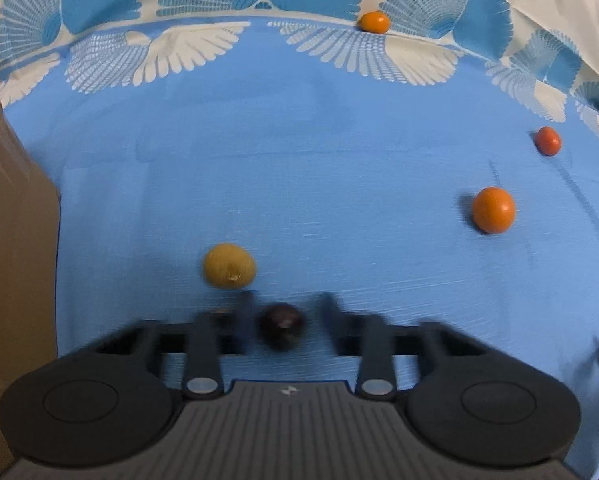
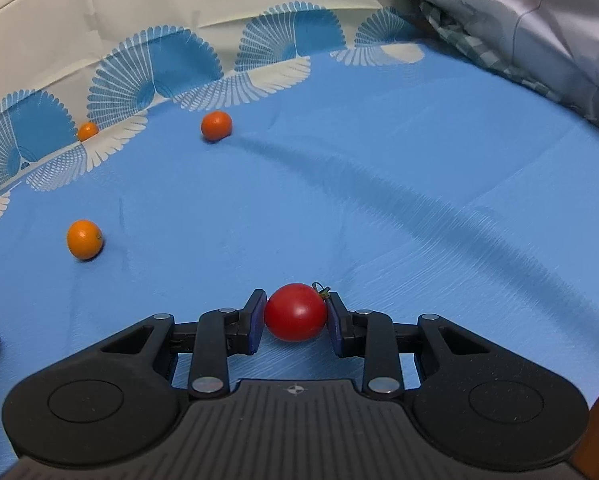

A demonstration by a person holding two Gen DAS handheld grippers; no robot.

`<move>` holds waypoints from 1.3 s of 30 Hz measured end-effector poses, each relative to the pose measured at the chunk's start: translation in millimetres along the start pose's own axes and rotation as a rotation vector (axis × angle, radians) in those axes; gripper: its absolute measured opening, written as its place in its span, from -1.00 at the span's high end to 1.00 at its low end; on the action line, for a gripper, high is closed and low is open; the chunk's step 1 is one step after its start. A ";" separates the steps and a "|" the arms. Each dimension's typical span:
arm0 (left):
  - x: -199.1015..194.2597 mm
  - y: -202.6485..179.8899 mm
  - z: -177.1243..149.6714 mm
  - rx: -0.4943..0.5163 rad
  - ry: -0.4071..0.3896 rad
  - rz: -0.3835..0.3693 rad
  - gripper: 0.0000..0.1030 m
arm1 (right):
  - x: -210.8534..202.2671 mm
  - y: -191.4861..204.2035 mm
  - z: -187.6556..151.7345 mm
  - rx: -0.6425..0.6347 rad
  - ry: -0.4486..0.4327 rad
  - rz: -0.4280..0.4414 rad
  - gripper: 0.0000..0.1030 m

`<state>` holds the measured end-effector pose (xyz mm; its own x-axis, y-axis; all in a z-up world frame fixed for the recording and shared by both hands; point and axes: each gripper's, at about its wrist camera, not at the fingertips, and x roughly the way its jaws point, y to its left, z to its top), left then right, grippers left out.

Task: Organize fruits
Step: 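Grasp a dark cherry with the left tool while the right tool grasps a red tomato, then carry the cherry and tomato into the box and open both tools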

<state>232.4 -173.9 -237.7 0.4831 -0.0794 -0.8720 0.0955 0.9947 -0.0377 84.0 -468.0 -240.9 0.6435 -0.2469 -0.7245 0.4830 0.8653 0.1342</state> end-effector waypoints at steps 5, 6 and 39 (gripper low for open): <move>-21.0 1.5 -0.3 -0.030 -0.011 -0.017 0.45 | -7.8 3.7 4.3 -0.019 -0.031 -0.012 0.36; -30.7 1.6 -1.7 -0.033 -0.017 -0.025 0.45 | -13.0 4.5 5.9 -0.021 -0.043 -0.012 0.36; -336.9 170.2 -141.9 -0.085 -0.111 -0.009 0.45 | -353.6 205.5 -106.8 -0.461 -0.074 0.550 0.36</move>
<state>-37.6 31.4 -19.6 0.5767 -0.0907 -0.8119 0.0287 0.9955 -0.0908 -107.7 -156.3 -29.3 0.7678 0.2631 -0.5842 -0.2120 0.9648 0.1559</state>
